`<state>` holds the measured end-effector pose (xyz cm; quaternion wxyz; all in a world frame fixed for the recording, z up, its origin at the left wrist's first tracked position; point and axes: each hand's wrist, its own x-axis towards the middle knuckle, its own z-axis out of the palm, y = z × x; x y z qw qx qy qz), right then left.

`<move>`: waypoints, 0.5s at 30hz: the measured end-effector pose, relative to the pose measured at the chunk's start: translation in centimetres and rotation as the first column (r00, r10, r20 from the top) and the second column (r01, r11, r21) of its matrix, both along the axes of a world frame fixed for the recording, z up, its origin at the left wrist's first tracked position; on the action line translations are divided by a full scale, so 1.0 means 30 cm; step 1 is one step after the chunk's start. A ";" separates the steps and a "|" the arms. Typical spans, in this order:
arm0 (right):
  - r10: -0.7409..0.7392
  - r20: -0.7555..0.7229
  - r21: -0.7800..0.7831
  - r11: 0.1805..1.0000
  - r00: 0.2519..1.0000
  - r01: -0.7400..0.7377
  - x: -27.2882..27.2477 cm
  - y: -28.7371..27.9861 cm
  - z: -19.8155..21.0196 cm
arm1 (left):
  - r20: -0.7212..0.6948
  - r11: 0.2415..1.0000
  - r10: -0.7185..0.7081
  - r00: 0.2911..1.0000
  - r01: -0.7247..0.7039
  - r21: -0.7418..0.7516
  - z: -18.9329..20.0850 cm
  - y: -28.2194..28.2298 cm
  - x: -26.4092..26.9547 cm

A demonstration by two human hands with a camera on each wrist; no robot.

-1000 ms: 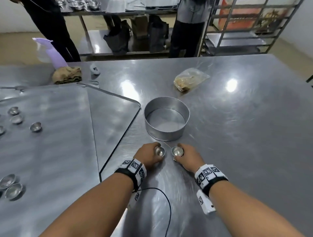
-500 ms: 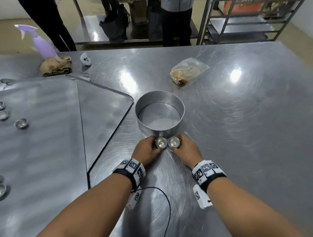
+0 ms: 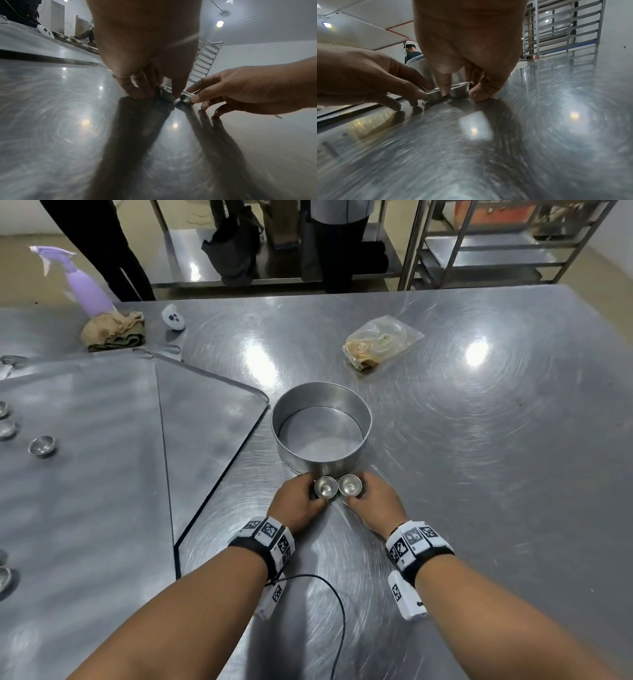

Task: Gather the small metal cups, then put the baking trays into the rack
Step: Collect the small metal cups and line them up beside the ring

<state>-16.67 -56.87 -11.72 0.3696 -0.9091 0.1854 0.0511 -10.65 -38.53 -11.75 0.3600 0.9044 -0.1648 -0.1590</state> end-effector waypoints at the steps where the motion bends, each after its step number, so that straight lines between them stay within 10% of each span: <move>1: 0.005 0.000 -0.004 1.000 1.000 -0.005 0.000 -0.001 0.003 | -0.003 1.000 -0.002 1.000 0.002 0.000 0.001 0.000 0.001; 15: -0.021 0.140 0.017 1.000 0.990 0.019 0.036 0.222 0.129 | 0.109 0.986 0.108 0.988 -0.120 0.117 0.116 0.296 0.007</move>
